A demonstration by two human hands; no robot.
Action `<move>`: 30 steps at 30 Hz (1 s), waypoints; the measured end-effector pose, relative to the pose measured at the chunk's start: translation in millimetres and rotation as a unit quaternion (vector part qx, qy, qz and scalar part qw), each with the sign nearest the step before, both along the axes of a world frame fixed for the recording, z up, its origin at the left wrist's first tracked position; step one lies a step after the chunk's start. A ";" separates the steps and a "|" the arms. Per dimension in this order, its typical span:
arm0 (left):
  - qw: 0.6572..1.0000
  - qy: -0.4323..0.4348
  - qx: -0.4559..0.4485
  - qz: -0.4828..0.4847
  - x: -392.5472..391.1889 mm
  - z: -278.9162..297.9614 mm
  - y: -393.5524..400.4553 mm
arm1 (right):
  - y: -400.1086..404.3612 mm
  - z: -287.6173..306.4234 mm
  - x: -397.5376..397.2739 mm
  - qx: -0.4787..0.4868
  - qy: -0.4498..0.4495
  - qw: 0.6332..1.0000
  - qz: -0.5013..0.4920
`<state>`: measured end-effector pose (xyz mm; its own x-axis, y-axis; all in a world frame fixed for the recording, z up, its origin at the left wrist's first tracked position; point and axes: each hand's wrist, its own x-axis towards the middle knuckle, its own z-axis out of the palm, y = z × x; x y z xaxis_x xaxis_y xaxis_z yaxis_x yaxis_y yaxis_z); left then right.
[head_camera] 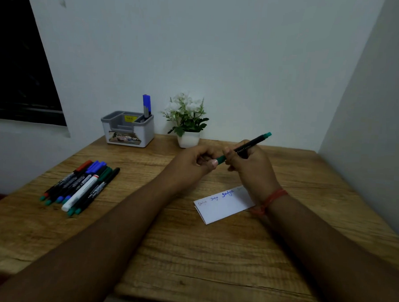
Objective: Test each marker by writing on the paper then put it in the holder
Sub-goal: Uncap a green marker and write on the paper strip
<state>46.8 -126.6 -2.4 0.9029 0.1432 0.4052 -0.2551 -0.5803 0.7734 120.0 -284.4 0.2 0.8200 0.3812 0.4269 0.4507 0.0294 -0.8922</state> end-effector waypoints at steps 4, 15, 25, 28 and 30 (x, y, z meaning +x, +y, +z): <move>0.989 0.040 0.131 0.061 -1.2 -2.0 13.7 | -0.1 1.4 -1.2 0.036 0.027 0.999 0.019; 0.834 0.236 0.456 0.203 -32.7 19.1 119.4 | 43.8 12.5 -10.8 -0.232 -0.120 0.965 0.002; 0.830 0.267 0.394 0.289 -79.9 -5.9 215.3 | 158.1 25.7 -11.2 -0.137 -0.212 0.963 -0.097; 0.836 0.252 0.396 0.283 -79.7 -7.0 224.2 | 193.2 36.4 -2.3 -0.098 -0.203 0.965 -0.131; 0.846 0.252 0.380 0.278 -79.1 -8.0 229.7 | 214.3 49.0 7.5 -0.099 -0.206 0.963 -0.141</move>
